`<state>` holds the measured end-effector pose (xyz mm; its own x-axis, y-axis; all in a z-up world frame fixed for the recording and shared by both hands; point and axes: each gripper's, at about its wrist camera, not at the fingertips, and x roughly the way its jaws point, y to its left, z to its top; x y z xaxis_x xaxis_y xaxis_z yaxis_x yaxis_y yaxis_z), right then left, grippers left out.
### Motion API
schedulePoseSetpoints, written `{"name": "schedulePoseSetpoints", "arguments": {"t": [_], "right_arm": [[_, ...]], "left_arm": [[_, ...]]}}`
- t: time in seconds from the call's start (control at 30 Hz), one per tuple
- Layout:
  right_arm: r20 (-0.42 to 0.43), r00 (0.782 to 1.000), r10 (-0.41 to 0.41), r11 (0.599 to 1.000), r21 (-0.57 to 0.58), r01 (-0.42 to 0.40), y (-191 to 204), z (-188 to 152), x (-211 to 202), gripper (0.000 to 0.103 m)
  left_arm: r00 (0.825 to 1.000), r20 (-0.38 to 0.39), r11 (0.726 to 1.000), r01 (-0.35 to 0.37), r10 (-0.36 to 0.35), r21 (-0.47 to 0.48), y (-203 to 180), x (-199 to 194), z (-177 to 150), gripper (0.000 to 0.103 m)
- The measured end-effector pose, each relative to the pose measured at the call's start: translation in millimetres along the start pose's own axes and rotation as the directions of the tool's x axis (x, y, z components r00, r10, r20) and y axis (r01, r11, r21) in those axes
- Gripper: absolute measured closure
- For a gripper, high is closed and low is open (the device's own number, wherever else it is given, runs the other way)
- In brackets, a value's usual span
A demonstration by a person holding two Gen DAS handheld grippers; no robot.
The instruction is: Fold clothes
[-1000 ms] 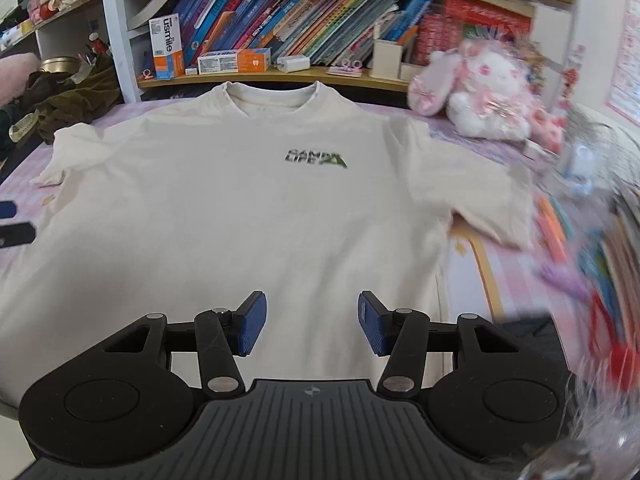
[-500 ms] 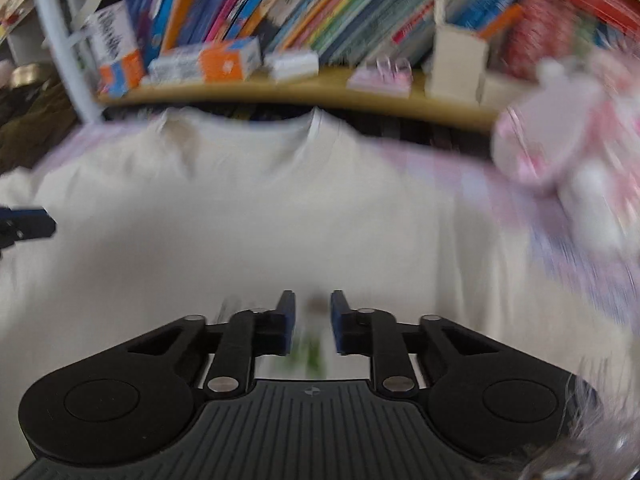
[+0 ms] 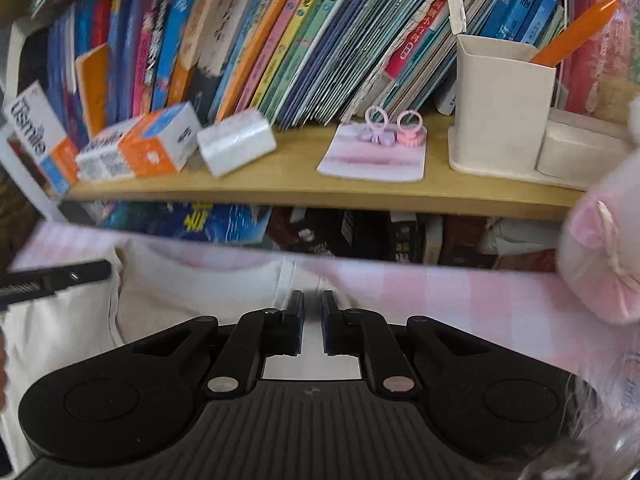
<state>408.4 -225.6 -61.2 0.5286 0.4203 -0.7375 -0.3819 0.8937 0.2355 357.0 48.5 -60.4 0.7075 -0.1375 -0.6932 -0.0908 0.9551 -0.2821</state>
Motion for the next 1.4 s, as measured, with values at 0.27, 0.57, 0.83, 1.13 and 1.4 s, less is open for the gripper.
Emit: {"name": "schedulePoseSetpoints", "arguments": {"t": [0.27, 0.57, 0.83, 1.13, 1.4], "right_arm": [[0.012, 1.000, -0.003, 0.998, -0.060, 0.004, 4.1, 9.8, 13.1, 0.098], [0.060, 0.998, -0.024, 0.998, -0.054, 0.027, 15.6, 2.1, -13.1, 0.085], [0.087, 0.995, -0.041, 0.991, -0.123, 0.051, 52.9, -66.4, -101.9, 0.063], [0.102, 0.994, -0.051, 0.994, -0.094, 0.060, 96.1, -189.8, -208.5, 0.062], [0.067, 0.981, -0.185, 0.980, -0.059, 0.189, 134.0, -344.4, -298.7, 0.061]], "left_arm": [[0.998, 0.021, 0.998, -0.060, 0.060, 0.011, -2.2, 10.3, 10.0, 0.092], [0.994, 0.064, 0.996, -0.089, 0.089, 0.001, -3.5, -31.5, 2.7, 0.079], [0.996, 0.024, 0.985, -0.085, 0.082, 0.147, 0.2, -131.9, -68.3, 0.078], [0.999, 0.032, 0.954, -0.026, 0.017, 0.299, -35.6, -256.5, -194.2, 0.073], [0.999, -0.013, 0.931, -0.041, 0.048, 0.363, -9.1, -351.8, -303.1, 0.071]]}}
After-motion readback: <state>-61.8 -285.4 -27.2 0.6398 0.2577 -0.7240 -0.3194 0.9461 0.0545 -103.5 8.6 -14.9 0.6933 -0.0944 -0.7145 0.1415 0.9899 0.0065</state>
